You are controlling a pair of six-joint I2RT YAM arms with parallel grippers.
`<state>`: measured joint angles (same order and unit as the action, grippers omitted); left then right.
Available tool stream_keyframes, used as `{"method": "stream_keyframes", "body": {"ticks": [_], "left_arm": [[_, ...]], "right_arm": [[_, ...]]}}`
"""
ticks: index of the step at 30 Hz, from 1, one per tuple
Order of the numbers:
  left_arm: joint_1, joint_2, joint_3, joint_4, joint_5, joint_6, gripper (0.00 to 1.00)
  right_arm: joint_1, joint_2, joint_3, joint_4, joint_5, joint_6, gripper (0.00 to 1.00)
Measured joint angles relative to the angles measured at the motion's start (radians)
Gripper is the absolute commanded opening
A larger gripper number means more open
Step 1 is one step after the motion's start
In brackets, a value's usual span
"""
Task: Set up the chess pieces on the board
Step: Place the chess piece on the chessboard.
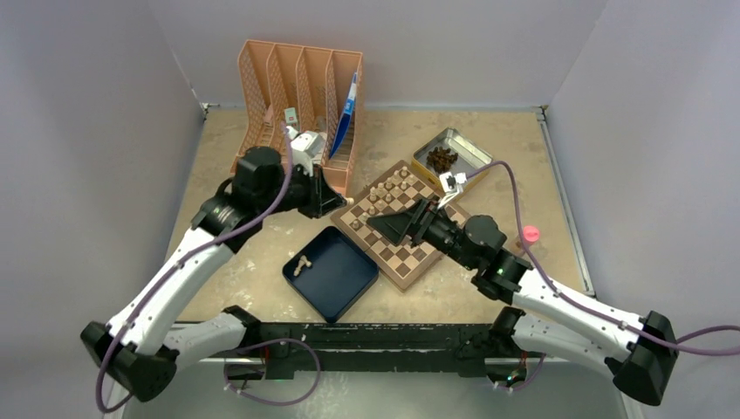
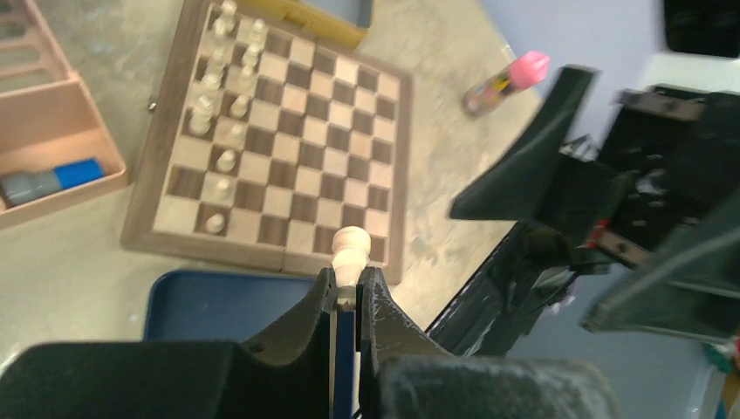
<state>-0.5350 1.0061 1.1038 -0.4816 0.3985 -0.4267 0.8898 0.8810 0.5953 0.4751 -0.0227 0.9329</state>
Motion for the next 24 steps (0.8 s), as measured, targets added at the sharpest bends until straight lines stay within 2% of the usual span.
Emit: {"method": "stream_keyframes", "body": {"ticks": [5,11,17,24], "left_arm": [[0.000,0.187,0.142,-0.156,-0.041,0.089,0.00],[0.000,0.399,0.245,-0.252,-0.081,0.160,0.04],[0.000,0.626,0.325,-0.280,-0.111,0.187,0.00],[0.000,0.799,0.404,-0.322,-0.184,0.208,0.02]], "right_arm": [[0.000,-0.081,0.000,-0.118,0.069,-0.069,0.99],[0.000,-0.157,0.011,-0.221,0.137,-0.143,0.99],[0.000,-0.205,0.026,-0.284,0.190,-0.197,0.99],[0.000,-0.246,0.027,-0.320,0.230,-0.246,0.99]]}}
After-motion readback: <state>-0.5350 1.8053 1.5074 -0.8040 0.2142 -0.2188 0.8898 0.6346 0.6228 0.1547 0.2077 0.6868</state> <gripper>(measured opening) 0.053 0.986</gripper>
